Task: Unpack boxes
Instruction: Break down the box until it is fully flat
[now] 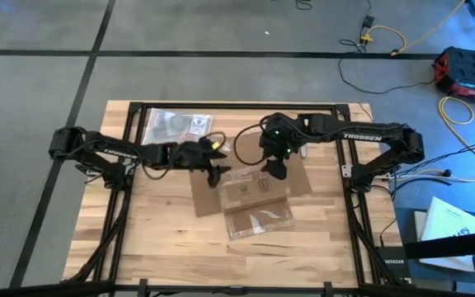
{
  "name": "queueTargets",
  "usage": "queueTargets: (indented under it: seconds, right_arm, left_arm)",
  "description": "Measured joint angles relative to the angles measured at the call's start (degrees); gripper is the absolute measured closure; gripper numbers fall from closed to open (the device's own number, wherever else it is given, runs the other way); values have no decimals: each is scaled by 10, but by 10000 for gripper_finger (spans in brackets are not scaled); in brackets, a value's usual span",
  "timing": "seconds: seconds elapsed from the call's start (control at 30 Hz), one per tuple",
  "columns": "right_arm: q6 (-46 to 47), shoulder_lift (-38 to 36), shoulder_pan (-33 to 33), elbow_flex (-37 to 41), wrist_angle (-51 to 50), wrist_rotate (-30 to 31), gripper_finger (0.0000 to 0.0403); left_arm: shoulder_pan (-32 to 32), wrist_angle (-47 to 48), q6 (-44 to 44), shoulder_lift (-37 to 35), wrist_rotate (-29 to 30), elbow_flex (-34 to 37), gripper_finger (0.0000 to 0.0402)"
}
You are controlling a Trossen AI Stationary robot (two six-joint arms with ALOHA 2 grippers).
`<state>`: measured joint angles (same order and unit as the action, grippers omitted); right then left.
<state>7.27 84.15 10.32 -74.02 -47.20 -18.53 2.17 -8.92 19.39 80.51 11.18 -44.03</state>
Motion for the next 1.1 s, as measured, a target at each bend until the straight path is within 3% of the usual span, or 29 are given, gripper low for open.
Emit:
queueTargets:
  seconds: [0.2,0.4,0.53,0.63,0.8,0.93,1.1]
  right_arm:
    - [0,6,2,0,-11,-6,164]
    - [16,5,2,0,-10,-2,178]
    - [19,5,2,0,-10,7,189]
    - [28,5,2,0,-10,9,196]
    - [29,5,2,0,-10,9,201]
    - [29,5,2,0,-9,9,201]
    - [29,5,2,0,-9,9,201]
  left_arm:
    - [46,20,-58,0,-14,0,163]
    - [26,-22,-107,0,-46,0,163]
    - [19,-11,-97,0,-19,-1,170]
    - [21,-11,-96,0,-17,-1,226]
    - [21,-14,-110,0,-17,-1,376]
    - [21,-23,-118,0,-16,-7,394]
    - [24,53,-176,0,-17,-73,401]
